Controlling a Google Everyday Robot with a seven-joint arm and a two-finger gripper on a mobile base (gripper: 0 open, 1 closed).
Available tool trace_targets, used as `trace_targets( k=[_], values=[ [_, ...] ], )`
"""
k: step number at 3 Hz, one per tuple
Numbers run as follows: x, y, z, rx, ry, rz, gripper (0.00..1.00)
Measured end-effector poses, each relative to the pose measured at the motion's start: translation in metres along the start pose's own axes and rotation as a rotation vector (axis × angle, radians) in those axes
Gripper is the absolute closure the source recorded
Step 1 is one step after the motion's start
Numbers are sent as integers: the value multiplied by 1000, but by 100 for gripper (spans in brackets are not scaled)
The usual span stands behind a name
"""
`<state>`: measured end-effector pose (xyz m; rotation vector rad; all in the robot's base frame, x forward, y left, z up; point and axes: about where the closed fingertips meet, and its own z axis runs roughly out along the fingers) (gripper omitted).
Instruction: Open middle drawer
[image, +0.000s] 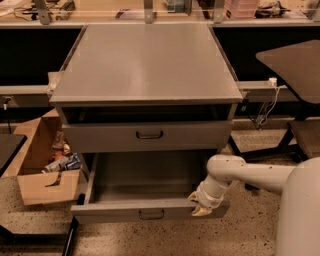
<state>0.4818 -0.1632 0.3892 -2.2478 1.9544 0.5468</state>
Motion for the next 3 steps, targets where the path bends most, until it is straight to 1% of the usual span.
trace_targets(
  k=[3],
  values=[
    [-2, 7, -1, -11, -10, 4, 100]
  ],
)
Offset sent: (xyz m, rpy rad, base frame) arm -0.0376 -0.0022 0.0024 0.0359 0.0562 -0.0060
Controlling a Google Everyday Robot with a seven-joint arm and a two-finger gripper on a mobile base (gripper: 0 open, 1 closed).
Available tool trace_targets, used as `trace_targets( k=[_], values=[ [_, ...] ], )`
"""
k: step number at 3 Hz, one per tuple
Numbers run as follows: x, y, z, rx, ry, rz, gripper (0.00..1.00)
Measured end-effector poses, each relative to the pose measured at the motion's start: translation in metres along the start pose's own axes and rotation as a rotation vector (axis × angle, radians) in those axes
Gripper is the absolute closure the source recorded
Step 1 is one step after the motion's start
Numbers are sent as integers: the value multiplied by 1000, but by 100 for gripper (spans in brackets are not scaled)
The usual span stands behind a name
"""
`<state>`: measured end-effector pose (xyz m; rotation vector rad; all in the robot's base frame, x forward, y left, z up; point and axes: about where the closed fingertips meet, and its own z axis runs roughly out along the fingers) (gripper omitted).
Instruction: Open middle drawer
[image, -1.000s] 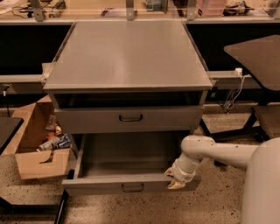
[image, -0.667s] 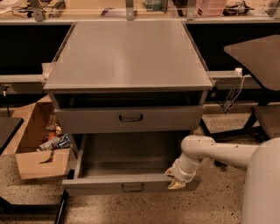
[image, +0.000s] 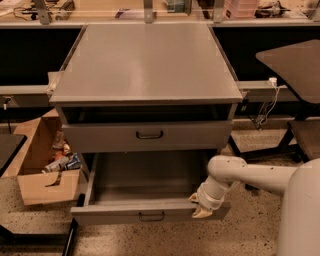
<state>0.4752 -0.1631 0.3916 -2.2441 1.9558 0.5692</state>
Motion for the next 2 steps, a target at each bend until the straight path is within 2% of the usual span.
trace_targets(
  k=[1, 2],
  values=[
    [0, 0, 0, 0, 0, 0, 81],
    [0, 0, 0, 0, 0, 0, 57]
  ],
)
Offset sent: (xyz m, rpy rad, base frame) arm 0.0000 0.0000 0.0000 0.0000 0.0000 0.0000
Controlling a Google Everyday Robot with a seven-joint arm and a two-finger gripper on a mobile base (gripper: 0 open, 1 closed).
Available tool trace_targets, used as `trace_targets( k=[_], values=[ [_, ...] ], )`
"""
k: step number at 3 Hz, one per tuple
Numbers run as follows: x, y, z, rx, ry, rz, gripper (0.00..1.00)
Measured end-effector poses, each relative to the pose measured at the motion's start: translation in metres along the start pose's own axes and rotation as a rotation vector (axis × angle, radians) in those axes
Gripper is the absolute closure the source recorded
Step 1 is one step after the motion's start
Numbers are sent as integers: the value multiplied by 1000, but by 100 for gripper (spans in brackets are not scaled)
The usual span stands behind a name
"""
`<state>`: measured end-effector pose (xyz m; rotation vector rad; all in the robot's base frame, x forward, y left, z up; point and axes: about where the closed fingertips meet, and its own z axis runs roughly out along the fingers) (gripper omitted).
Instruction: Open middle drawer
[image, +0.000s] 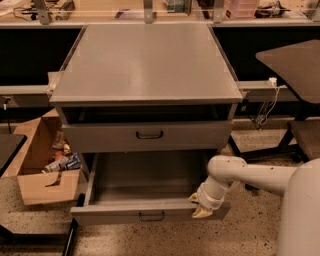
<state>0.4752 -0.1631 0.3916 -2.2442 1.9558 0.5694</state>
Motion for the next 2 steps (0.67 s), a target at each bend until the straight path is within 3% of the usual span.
trace_targets(
  k=[2],
  values=[
    [0, 0, 0, 0, 0, 0, 12]
  ],
)
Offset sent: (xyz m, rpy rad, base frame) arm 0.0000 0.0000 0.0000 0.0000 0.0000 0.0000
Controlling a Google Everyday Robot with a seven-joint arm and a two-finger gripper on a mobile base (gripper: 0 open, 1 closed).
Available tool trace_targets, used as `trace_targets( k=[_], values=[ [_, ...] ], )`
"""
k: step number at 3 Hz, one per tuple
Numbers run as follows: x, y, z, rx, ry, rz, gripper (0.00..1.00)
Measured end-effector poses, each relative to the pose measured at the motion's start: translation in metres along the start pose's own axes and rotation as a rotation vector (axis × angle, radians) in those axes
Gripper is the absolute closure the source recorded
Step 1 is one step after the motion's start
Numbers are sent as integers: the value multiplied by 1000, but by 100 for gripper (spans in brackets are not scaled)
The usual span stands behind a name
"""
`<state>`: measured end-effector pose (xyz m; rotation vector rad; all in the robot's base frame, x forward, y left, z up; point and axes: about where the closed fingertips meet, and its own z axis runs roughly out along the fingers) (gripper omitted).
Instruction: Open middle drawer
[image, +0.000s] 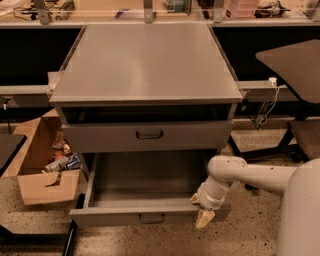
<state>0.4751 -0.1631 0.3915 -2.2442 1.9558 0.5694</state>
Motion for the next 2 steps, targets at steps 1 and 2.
trace_targets(
  k=[1, 2],
  values=[
    [0, 0, 0, 0, 0, 0, 0],
    [0, 0, 0, 0, 0, 0, 0]
  ],
)
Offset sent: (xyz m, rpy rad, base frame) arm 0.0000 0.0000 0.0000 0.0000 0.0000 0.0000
